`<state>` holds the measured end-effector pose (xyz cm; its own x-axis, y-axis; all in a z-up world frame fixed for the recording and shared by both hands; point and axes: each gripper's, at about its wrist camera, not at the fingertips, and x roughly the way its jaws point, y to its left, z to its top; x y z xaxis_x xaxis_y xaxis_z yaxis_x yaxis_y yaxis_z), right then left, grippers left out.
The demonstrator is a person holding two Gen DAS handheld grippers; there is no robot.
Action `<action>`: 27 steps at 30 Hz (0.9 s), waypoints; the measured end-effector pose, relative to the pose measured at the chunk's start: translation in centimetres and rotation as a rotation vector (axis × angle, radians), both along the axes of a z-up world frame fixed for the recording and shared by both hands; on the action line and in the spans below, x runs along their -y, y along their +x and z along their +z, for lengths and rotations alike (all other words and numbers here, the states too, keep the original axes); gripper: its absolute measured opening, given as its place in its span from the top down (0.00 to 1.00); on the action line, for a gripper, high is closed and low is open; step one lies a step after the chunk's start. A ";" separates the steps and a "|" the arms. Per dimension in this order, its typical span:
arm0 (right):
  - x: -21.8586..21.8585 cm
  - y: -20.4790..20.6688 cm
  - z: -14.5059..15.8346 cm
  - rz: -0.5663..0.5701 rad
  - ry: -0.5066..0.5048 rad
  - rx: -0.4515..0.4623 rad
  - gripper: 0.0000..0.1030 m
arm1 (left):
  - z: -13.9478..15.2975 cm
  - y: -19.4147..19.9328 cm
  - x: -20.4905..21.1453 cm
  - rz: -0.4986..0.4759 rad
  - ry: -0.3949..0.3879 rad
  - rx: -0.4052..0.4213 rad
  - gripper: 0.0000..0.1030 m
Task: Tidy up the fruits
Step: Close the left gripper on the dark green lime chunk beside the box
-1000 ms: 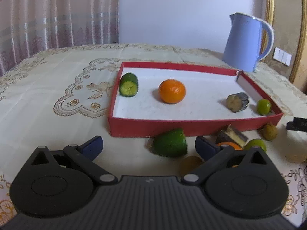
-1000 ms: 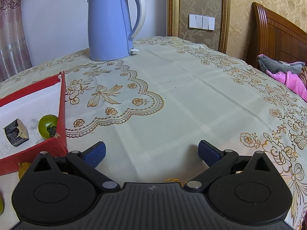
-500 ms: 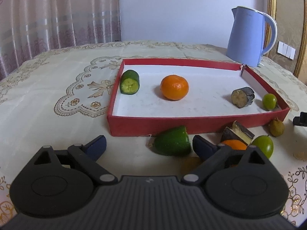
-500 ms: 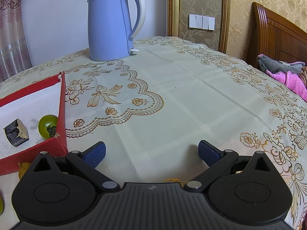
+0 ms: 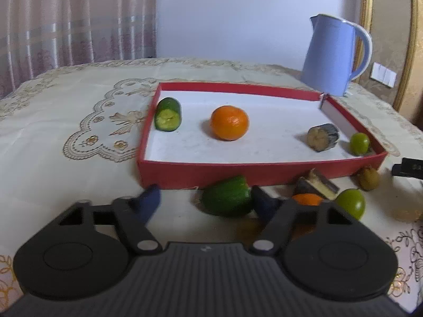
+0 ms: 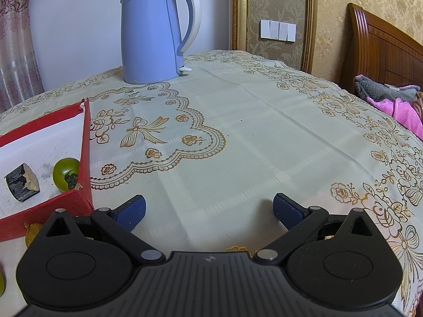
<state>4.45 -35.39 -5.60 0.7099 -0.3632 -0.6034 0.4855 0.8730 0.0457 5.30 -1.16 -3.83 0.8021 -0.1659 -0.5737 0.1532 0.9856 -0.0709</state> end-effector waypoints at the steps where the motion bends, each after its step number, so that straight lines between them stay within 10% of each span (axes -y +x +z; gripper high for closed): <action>1: 0.0 0.0 0.0 0.000 0.000 0.000 0.00 | 0.1 -0.1 0.1 -0.005 0.006 0.007 0.48; 4: 0.0 0.0 0.0 0.000 0.001 0.001 0.00 | 0.1 -0.2 0.3 -0.036 -0.004 0.012 0.65; 19: 1.2 -1.1 0.1 0.008 0.086 0.092 0.00 | 0.1 -1.1 -2.9 0.018 -0.086 0.006 0.65; 27: -0.1 -4.1 0.5 0.209 0.143 0.183 0.00 | 0.1 -1.1 -2.7 0.020 -0.071 0.005 0.65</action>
